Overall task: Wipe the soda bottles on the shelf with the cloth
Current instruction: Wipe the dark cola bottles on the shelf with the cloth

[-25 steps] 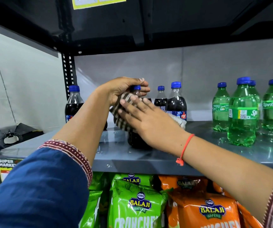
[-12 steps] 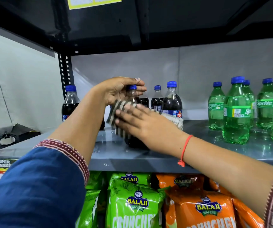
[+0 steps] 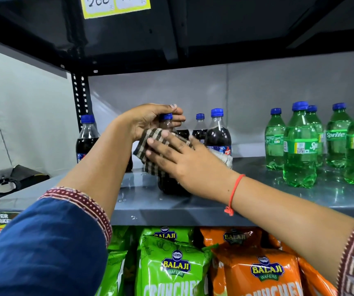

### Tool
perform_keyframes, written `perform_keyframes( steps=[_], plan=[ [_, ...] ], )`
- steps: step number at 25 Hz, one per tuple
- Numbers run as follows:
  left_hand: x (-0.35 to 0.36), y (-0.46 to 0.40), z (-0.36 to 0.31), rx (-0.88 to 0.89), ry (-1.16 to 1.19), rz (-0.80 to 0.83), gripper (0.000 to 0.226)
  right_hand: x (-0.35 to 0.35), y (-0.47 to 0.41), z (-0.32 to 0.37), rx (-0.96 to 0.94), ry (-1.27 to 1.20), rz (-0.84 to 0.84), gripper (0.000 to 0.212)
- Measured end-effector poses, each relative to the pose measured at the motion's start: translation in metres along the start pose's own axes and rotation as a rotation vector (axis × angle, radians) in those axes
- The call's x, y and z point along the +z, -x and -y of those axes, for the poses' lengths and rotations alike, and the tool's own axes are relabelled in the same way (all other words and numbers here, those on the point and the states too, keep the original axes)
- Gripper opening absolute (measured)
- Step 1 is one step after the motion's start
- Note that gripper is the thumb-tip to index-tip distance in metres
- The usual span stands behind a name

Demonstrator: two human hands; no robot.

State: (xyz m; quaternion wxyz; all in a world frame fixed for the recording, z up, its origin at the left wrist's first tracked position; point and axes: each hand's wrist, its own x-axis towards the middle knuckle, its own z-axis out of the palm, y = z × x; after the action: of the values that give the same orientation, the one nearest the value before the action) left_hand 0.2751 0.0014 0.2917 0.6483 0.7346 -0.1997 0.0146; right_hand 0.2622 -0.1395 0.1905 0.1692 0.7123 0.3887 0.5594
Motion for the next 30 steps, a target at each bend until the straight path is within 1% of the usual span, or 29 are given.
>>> perform_keyframes(
  steps=[6, 9, 11, 13, 14, 15, 16, 17, 18, 19, 21, 22, 24, 25, 27, 30],
  plan=[
    [-0.001, -0.003, 0.002, 0.005, 0.007, -0.026, 0.022, -0.018, 0.012, 0.018, -0.048, -0.072, 0.037, 0.044],
    [-0.001, -0.003, 0.001, -0.005, -0.042, -0.047, 0.022, -0.044, 0.022, 0.019, 0.009, -0.111, 0.030, 0.048],
    [0.002, -0.003, -0.001, 0.029, -0.134, -0.112, 0.017, -0.065, 0.030, 0.009, 0.066, -0.132, 0.012, 0.052],
    [0.007, 0.000, -0.008, 0.185, -0.275, -0.252, 0.021, -0.082, 0.042, -0.004, 0.102, -0.121, 0.020, 0.048],
    [0.011, 0.001, -0.015, 0.309, -0.324, -0.349, 0.027, -0.085, 0.048, -0.011, 0.111, -0.100, 0.035, 0.051],
    [0.019, 0.003, -0.023, 0.448, -0.359, -0.436, 0.032, -0.086, 0.055, -0.018, 0.121, -0.068, 0.061, 0.059],
    [0.029, 0.006, -0.031, 0.562, -0.372, -0.474, 0.034, -0.085, 0.060, -0.023, 0.135, -0.042, 0.096, 0.066],
    [0.042, 0.007, -0.037, 0.623, -0.375, -0.447, 0.034, -0.082, 0.065, -0.028, 0.147, -0.023, 0.121, 0.070],
    [0.056, 0.005, -0.040, 0.618, -0.382, -0.374, 0.034, -0.078, 0.068, -0.033, 0.149, -0.004, 0.125, 0.072],
    [0.068, 0.001, -0.040, 0.553, -0.394, -0.283, 0.034, -0.073, 0.069, -0.036, 0.142, 0.012, 0.113, 0.069],
    [0.086, -0.014, -0.032, 0.350, -0.400, -0.142, 0.030, -0.062, 0.072, -0.043, 0.118, 0.041, 0.075, 0.058],
    [0.089, -0.022, -0.027, 0.270, -0.386, -0.121, 0.024, -0.055, 0.072, -0.045, 0.110, 0.051, 0.072, 0.054],
    [0.090, -0.031, -0.016, 0.156, -0.285, -0.087, 0.012, -0.040, 0.077, -0.046, 0.099, 0.051, 0.099, 0.048],
    [0.090, -0.033, -0.013, 0.114, -0.212, -0.049, 0.012, -0.032, 0.080, -0.044, 0.092, 0.056, 0.125, 0.051],
    [0.087, -0.034, -0.009, 0.073, -0.129, 0.006, 0.015, -0.020, 0.085, -0.043, 0.052, 0.084, 0.145, 0.058],
    [0.084, -0.035, -0.007, 0.071, -0.087, 0.017, 0.017, -0.011, 0.080, -0.054, -0.033, 0.129, 0.098, 0.055]
  ],
)
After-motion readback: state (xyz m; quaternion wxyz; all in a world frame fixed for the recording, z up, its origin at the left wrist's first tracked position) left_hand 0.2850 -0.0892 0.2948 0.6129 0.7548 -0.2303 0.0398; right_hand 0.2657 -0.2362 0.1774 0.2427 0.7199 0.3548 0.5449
